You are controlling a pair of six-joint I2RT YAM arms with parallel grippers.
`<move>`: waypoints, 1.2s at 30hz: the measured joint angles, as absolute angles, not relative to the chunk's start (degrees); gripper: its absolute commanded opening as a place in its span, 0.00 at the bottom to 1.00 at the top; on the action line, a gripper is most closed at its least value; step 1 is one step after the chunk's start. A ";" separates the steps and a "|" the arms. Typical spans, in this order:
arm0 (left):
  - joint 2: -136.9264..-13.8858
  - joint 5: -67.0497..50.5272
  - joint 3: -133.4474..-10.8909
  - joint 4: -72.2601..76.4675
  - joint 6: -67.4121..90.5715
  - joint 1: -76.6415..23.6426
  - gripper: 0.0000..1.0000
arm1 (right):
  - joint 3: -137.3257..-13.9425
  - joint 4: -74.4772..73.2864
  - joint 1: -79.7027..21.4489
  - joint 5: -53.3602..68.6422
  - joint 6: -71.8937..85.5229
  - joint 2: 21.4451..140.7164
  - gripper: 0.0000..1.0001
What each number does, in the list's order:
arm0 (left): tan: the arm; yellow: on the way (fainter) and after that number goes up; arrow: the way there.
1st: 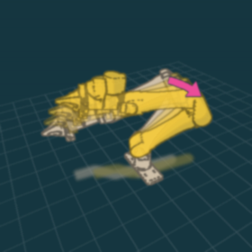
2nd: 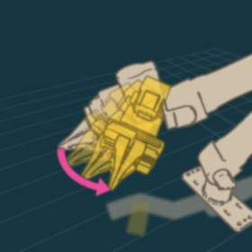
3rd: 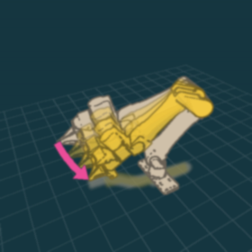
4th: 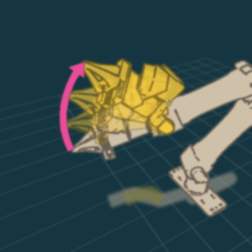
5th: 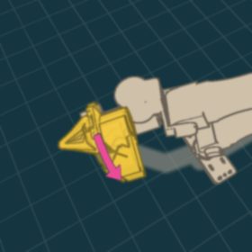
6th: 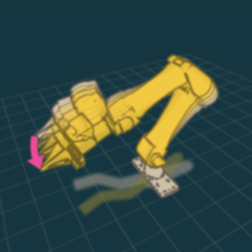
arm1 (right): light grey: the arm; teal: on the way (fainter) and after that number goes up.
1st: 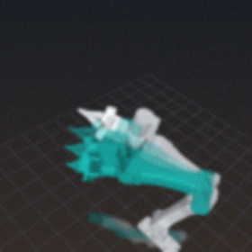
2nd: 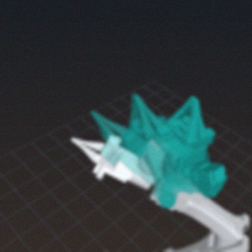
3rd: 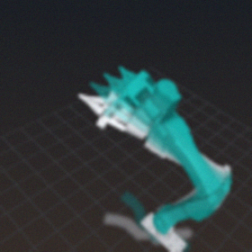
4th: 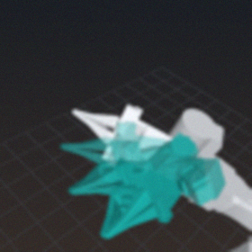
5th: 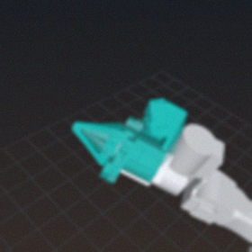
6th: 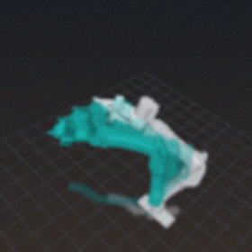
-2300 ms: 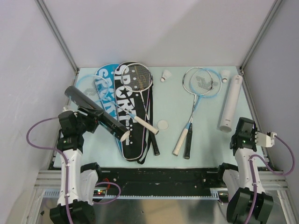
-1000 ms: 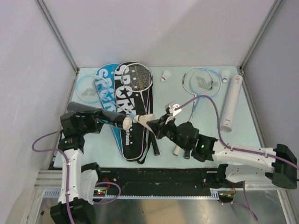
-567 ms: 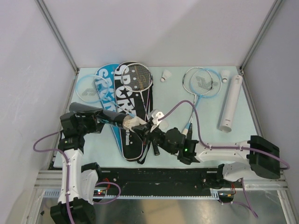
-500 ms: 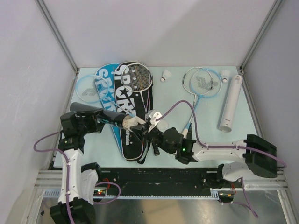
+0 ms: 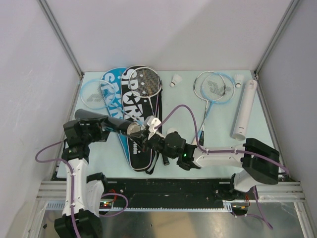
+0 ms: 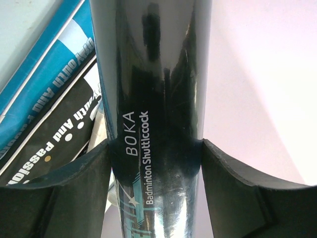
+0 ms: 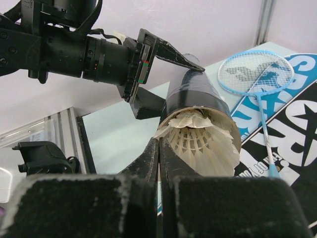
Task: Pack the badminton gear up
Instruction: Place the shuttlecock at the shuttle tube.
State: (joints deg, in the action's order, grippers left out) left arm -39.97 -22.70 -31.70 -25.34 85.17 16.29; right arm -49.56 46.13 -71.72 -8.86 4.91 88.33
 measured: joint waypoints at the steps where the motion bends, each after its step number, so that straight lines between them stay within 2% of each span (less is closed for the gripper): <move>1: -39.97 -22.44 -31.62 -25.34 85.17 16.36 0.36 | -49.63 46.52 -71.37 -7.94 4.93 88.73 0.00; 12: -39.97 -21.12 -31.62 -24.62 84.90 16.47 0.34 | -50.81 47.97 -69.38 -2.00 6.04 90.50 0.01; 16: -39.97 -20.75 -31.59 -24.58 84.49 16.49 0.34 | -51.05 46.96 -68.73 -0.73 6.00 90.45 0.12; 22: -39.97 -20.73 -31.59 -24.58 83.55 16.47 0.34 | -51.13 43.16 -68.16 -0.97 5.72 89.10 0.18; 31: -39.86 -21.78 -31.59 -24.95 82.06 15.94 0.34 | -51.13 36.51 -68.86 -4.36 5.32 85.95 0.37; 36: -39.62 -22.22 -31.59 -25.12 81.97 15.88 0.34 | -51.13 32.42 -68.86 -5.17 6.26 82.19 0.40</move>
